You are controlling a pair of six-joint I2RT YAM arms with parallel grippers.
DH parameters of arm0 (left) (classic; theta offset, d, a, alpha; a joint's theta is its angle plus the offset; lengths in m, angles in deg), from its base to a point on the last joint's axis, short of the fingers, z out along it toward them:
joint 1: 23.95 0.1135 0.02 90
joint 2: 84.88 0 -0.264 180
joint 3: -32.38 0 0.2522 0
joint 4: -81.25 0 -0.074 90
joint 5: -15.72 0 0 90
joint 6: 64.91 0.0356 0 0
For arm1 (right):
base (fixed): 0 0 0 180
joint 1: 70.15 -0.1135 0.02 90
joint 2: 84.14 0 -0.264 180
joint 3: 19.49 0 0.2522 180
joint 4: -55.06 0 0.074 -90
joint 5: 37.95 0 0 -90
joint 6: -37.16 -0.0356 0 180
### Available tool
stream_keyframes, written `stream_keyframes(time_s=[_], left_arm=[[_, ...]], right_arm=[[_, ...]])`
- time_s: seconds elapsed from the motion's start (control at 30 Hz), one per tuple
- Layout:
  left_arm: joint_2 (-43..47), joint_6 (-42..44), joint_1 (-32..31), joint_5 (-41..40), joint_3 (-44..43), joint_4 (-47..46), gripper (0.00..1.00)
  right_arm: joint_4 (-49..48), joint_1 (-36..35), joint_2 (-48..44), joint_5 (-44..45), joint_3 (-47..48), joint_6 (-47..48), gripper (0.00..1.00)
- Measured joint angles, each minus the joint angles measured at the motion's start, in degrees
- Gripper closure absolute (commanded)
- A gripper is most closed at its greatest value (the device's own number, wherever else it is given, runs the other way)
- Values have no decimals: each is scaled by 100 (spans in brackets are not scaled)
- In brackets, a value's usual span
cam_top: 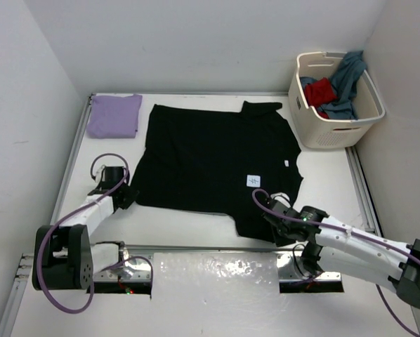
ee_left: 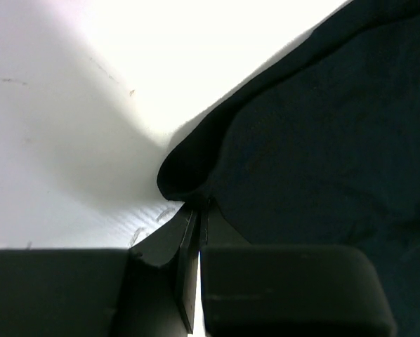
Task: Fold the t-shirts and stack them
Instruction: Grap the side of the flattened tshirt closest away from the robot with both arms
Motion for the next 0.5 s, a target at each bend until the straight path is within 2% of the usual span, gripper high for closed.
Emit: stream_keyframes(time_s=[0.23, 0.5], left_arm=[[507, 81, 0, 136, 2, 214, 100], [522, 138, 0, 236, -286, 348, 100]], right_arm=[[-208, 4, 485, -254, 11, 289, 100], [-210, 111, 909, 133, 1172, 671, 100]])
